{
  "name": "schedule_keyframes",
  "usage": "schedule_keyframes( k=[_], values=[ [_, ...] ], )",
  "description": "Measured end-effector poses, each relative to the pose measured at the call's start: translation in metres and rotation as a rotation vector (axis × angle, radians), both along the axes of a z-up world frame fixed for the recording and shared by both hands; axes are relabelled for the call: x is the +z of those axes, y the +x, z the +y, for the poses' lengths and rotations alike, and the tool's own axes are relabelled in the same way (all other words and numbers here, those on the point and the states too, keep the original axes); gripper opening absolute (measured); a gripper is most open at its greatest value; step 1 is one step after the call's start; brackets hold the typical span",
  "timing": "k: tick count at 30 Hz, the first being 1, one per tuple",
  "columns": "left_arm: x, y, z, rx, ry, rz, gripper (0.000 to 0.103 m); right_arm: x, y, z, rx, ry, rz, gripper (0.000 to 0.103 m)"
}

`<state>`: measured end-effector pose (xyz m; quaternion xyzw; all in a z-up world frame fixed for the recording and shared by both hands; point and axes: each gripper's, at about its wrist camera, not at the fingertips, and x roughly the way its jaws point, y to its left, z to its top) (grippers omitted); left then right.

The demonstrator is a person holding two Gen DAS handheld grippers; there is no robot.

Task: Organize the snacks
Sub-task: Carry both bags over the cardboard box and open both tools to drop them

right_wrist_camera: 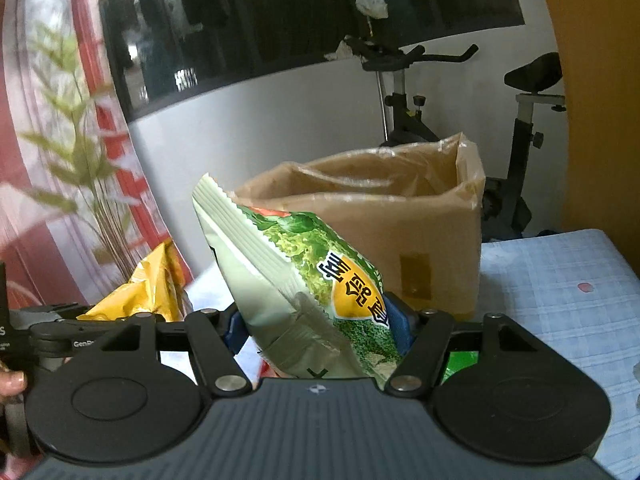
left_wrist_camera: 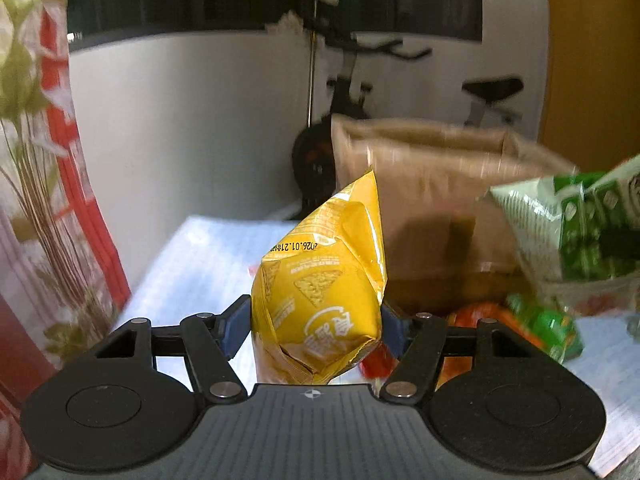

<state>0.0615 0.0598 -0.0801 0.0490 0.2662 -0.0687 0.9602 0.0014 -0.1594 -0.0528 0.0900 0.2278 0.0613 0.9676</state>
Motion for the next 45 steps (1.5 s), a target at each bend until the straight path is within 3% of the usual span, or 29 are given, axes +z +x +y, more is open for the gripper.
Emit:
schedule_keyframes(
  k=[11, 18, 21, 27, 33, 39, 45],
  values=[
    [0.065, 0.0, -0.031, -0.075, -0.054, -0.156, 0.069, 0.07, 0.003, -0.011, -0.031, 0.121, -0.081, 0.068],
    [0.084, 0.033, -0.063, -0.138, -0.088, -0.195, 0.069, 0.103, 0.037, -0.026, -0.098, 0.117, -0.128, 0.068],
    [0.089, 0.056, -0.076, -0.157, -0.103, -0.207, 0.069, 0.108, 0.063, -0.037, -0.135, 0.164, -0.118, 0.068],
    [0.094, 0.116, -0.091, -0.169, -0.196, -0.168, 0.069, 0.1, 0.116, -0.052, -0.179, 0.21, -0.098, 0.068],
    [0.08, 0.159, -0.101, -0.172, -0.208, -0.125, 0.07, 0.077, 0.165, -0.054, -0.206, 0.173, 0.002, 0.068],
    [0.058, 0.187, -0.106, -0.18, -0.199, -0.059, 0.072, 0.046, 0.194, -0.06, -0.228, 0.2, 0.102, 0.07],
    [0.041, 0.199, -0.1, -0.105, -0.165, -0.028, 0.087, 0.034, 0.196, -0.063, -0.238, 0.14, 0.104, 0.083]
  ],
)
